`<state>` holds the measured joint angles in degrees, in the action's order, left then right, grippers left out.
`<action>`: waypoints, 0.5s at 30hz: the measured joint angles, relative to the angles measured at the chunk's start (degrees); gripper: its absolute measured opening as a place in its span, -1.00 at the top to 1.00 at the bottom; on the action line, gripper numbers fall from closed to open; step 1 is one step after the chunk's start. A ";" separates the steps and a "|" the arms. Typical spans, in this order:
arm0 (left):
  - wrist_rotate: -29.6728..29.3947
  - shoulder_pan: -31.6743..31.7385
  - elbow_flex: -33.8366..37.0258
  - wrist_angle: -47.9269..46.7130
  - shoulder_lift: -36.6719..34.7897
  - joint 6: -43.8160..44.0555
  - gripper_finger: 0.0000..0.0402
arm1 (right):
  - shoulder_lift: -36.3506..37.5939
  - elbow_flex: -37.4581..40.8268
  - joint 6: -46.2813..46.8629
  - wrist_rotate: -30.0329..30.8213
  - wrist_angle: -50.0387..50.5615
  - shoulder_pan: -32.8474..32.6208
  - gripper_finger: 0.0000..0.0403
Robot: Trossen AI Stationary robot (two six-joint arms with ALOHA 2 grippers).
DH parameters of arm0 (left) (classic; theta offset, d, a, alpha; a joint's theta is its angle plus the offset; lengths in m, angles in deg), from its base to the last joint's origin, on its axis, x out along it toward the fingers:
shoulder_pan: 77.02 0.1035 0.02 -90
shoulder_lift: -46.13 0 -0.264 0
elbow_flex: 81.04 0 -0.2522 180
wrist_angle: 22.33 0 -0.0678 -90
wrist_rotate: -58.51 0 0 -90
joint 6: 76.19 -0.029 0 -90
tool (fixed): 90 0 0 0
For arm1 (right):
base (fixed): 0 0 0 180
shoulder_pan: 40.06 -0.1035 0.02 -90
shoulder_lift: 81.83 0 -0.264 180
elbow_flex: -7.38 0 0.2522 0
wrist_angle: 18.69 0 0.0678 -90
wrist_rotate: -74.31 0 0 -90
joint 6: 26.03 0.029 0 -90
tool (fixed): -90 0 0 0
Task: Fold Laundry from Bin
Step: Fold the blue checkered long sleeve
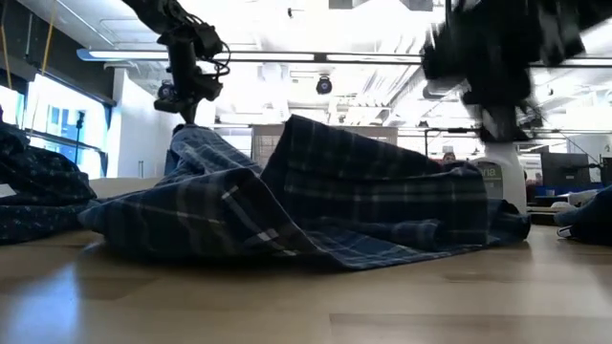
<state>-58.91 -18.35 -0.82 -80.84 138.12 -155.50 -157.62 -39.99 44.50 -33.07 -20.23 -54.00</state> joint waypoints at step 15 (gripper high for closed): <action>3.70 -0.37 -4.60 -4.41 -1.06 19.50 0.93 | -6.74 -26.30 -18.15 15.89 32.90 6.72 0.66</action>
<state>-55.21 -18.72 -5.42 -85.25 137.06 -136.00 -164.37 -66.29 26.34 -17.18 12.67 -47.28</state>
